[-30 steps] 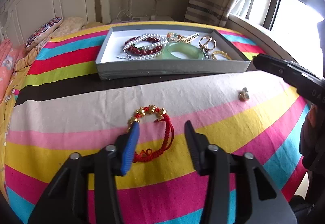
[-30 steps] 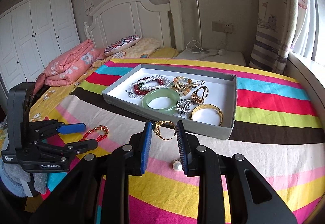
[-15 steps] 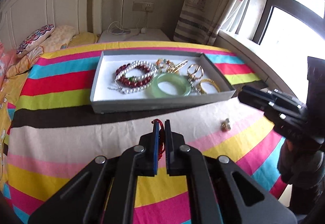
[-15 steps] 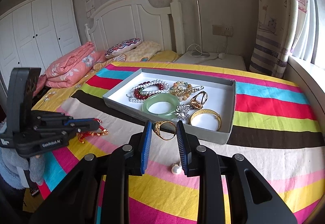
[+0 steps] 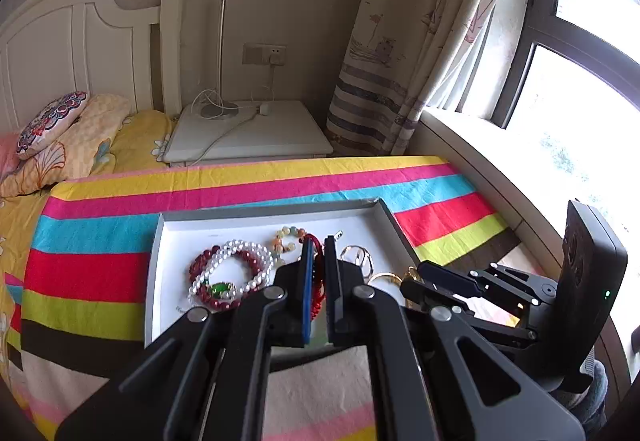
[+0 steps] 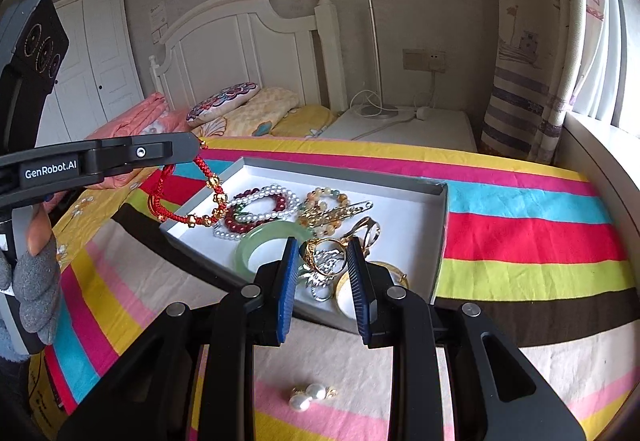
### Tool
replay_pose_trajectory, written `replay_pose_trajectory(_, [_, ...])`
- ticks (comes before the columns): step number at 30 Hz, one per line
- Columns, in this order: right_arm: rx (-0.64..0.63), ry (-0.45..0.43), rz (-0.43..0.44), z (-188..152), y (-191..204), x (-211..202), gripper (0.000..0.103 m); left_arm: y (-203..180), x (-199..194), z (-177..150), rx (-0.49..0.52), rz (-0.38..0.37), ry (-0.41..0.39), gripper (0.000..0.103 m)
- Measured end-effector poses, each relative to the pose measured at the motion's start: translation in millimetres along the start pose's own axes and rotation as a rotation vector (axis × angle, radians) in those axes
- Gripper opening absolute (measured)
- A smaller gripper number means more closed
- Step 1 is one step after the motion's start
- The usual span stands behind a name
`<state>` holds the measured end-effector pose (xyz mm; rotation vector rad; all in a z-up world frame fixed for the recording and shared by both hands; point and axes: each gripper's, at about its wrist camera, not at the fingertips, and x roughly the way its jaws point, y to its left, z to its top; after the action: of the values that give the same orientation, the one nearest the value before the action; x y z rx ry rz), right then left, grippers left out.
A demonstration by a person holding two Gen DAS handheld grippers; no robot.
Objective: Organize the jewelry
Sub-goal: 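Carry the gold ring and red bracelet with both grippers over the tray, then open both grippers over the tray to drop the ring and bracelet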
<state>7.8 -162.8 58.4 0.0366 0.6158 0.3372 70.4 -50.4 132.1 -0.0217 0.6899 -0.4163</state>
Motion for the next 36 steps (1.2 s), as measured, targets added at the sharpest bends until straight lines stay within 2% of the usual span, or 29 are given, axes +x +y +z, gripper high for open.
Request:
replay_pose_trajectory(3, [0.011,0.013,-0.036,8.5,-12.1,17.3,0.026,1.6,20.8,10.7,-0.035,-0.024,0.008,0.005])
replay_pose_trajectory(11, [0.001,0.093,-0.121,16.4,-35.0,61.8,0.026,7.1,78.3,11.2,-0.082,0.062,0.053,0.005])
replay_pose_trajectory(17, [-0.034,0.108,-0.187,21.3,-41.5,84.5,0.026,11.9,96.4,1.6,-0.092,0.093,0.07,0.007])
replay_pose_trajectory(19, [-0.016,0.114,-0.192,21.2,-47.1,89.9,0.027,14.1,96.9,-1.2,-0.101,0.099,0.073,0.024])
replay_pose_trajectory(21, [0.024,0.118,-0.17,20.5,-54.8,89.7,0.028,17.6,91.4,-4.1,-0.115,0.118,0.046,0.056])
replay_pose_trajectory(23, [0.058,0.095,-0.152,20.5,-61.1,84.0,0.034,21.0,84.2,-6.6,-0.133,0.124,0.025,0.065])
replay_pose_trajectory(24, [0.077,0.089,-0.139,19.9,-64.2,80.9,0.04,22.5,81.5,-7.5,-0.142,0.118,0.022,0.067])
replay_pose_trajectory(25, [0.094,0.082,-0.128,19.9,-66.5,78.2,0.041,23.8,78.6,-8.6,-0.151,0.115,0.019,0.068])
replay_pose_trajectory(28, [0.115,0.064,-0.118,20.7,-70.1,68.5,0.041,24.3,65.6,-13.2,-0.156,0.121,0.002,0.074])
replay_pose_trajectory(31, [0.133,0.038,-0.088,20.0,-68.1,51.8,0.041,19.8,48.0,-21.7,-0.136,0.159,-0.014,0.085])
replay_pose_trajectory(36, [0.142,0.004,-0.054,6.1,-60.7,17.9,0.041,10.4,18.5,-51.7,-0.091,0.215,0.002,0.097])
